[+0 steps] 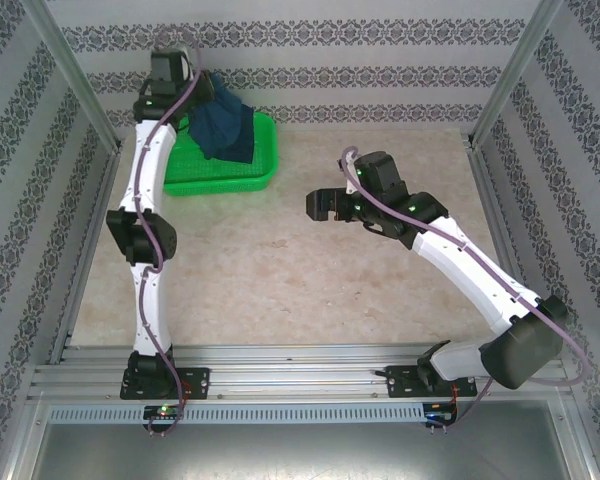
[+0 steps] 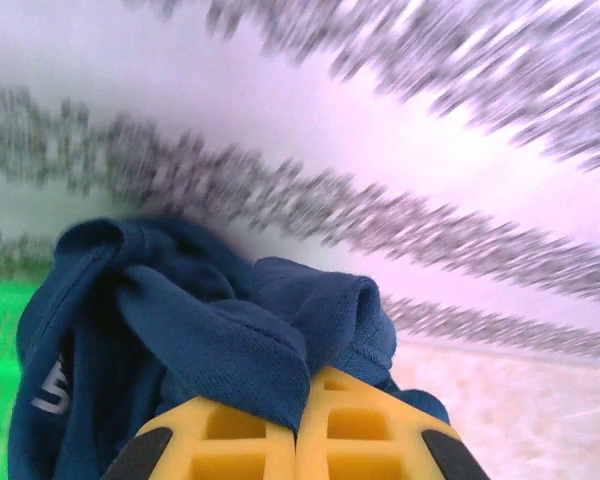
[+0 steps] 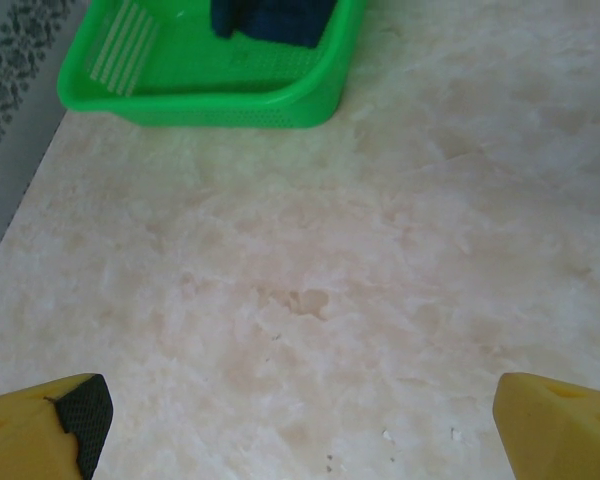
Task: Fold and stack the t-shirts
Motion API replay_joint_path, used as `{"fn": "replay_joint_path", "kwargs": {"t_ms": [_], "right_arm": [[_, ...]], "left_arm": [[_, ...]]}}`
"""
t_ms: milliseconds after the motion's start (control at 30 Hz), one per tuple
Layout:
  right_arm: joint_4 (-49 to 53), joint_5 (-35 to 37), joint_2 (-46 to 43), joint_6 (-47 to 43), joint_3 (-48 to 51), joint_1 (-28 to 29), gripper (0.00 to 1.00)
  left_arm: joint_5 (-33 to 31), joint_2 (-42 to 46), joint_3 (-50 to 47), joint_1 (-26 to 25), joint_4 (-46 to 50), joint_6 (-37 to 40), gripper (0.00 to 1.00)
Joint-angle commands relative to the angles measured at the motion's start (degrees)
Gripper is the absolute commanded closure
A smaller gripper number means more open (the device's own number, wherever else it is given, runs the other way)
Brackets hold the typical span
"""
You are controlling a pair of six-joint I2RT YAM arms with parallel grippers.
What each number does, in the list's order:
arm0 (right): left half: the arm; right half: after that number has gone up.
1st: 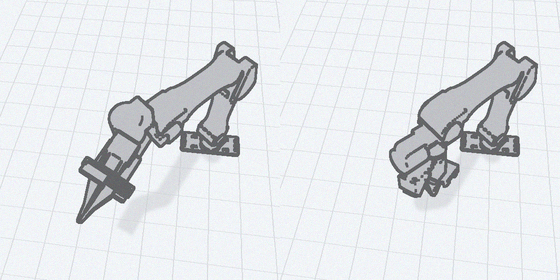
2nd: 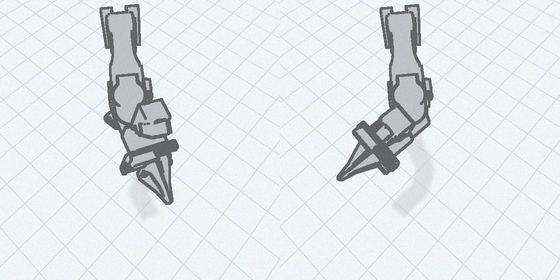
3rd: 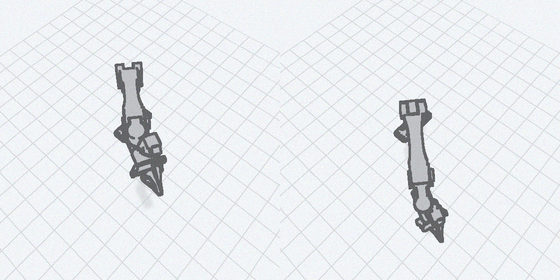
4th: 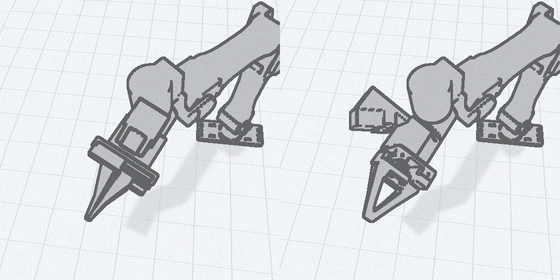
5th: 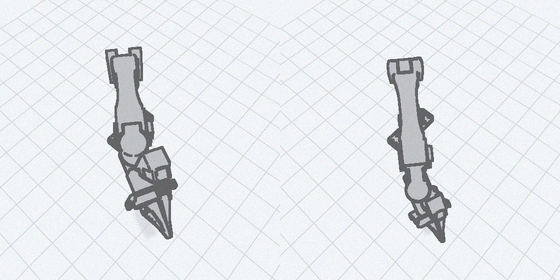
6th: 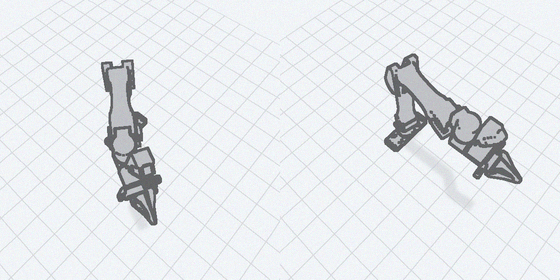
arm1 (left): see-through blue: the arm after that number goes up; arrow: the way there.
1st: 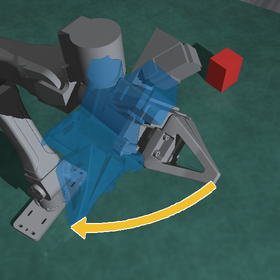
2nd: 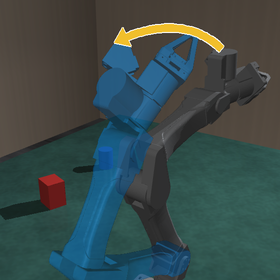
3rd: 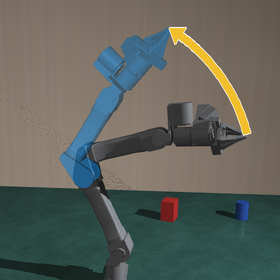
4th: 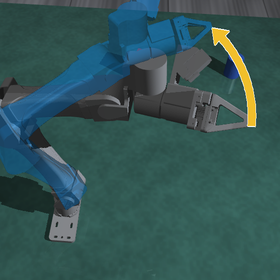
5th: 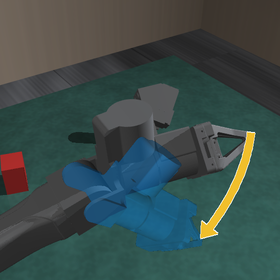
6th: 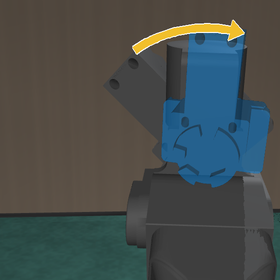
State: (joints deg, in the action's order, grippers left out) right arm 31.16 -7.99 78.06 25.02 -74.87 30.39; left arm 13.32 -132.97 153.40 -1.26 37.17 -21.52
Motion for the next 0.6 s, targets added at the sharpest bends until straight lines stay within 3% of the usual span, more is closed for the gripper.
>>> {"fn": "replay_joint_path", "kwargs": {"t_ms": [0,367,567], "right_arm": [[-2.2,-0.7,-0.7,2.0,0.9,-1.4,0.02],[-3.1,-0.1,-1.3,3.1,1.7,-3.1,0.02],[-3.0,0.5,-4.1,3.9,2.5,-6.2,0.02]], "left_arm": [[3.5,5.7,1.9,-1.2,-3.2,-0.1,1.00],[8.7,17.6,2.1,-5.0,-7.3,-2.3,1.00],[14.9,21.9,1.5,-8.5,-10.6,-7.3,1.00]]}}
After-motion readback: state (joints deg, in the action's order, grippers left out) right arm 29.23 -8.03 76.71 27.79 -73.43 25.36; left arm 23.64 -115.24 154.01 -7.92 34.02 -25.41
